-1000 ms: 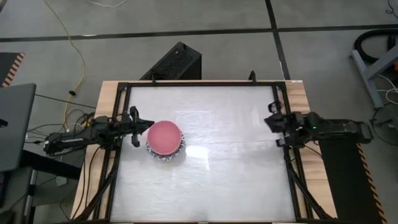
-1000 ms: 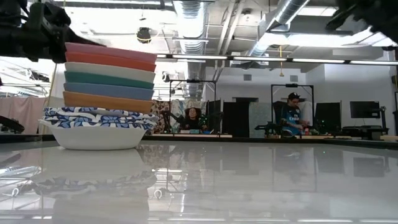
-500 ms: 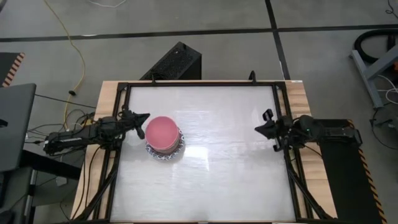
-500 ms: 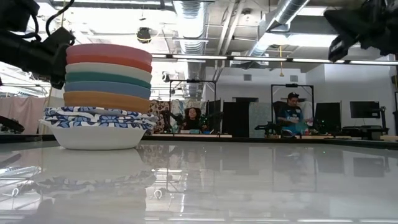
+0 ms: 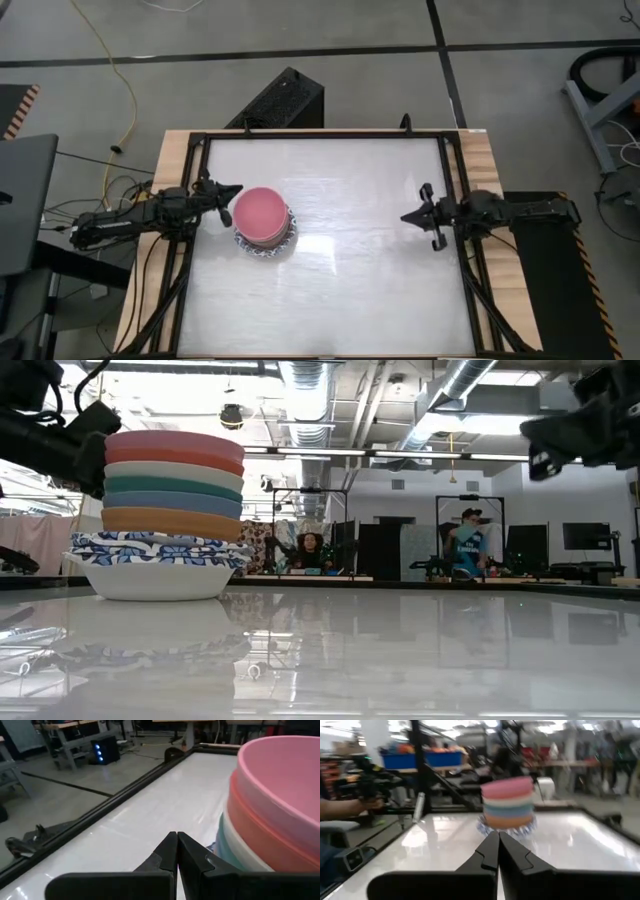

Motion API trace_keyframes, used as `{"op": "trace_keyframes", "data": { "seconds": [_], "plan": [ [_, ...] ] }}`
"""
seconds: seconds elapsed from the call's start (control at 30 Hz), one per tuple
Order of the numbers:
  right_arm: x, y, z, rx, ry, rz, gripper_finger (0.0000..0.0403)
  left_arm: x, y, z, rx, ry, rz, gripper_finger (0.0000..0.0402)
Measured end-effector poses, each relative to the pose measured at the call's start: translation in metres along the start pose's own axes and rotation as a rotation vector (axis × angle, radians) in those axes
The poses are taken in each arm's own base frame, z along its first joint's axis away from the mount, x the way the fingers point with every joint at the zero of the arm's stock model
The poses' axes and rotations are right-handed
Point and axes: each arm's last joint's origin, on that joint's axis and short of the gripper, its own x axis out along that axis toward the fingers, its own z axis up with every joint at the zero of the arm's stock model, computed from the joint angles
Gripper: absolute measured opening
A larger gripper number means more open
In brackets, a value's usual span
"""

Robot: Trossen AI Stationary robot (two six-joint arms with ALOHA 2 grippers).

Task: Nest bowls inside each other
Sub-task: Return to Home Position

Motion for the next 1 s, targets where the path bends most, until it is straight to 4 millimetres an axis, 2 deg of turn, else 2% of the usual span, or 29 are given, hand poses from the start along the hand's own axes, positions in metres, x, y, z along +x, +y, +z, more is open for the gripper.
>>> {"op": "trace_keyframes", "data": {
  "seconds": [0.13,0.3,0.4,0.5,0.83,1.0],
  "plan": [
    [0.000,-0.002,-0.006,0.071,0.057,-0.065,0.0027,0.000,0.001,0.000,0.011,0.000,0.020,0.0000],
    [0.000,-0.003,-0.008,0.081,0.071,-0.098,0.0027,-0.001,0.009,0.000,-0.004,0.000,0.325,0.0000],
    [0.000,-0.003,-0.008,0.080,0.073,-0.098,0.0027,-0.002,0.011,0.000,-0.026,-0.003,0.399,0.0000],
    [-0.001,-0.003,-0.009,0.080,0.089,-0.099,0.0027,-0.002,0.010,0.000,-0.039,-0.005,0.353,0.0000],
    [-0.001,-0.003,-0.011,0.088,0.109,-0.101,0.0027,0.000,-0.001,0.000,-0.036,0.004,-0.033,0.0000],
    [-0.001,-0.003,-0.012,0.087,0.113,-0.100,0.0027,0.000,-0.002,-0.001,-0.035,0.004,-0.075,0.0000]
  ]
}}
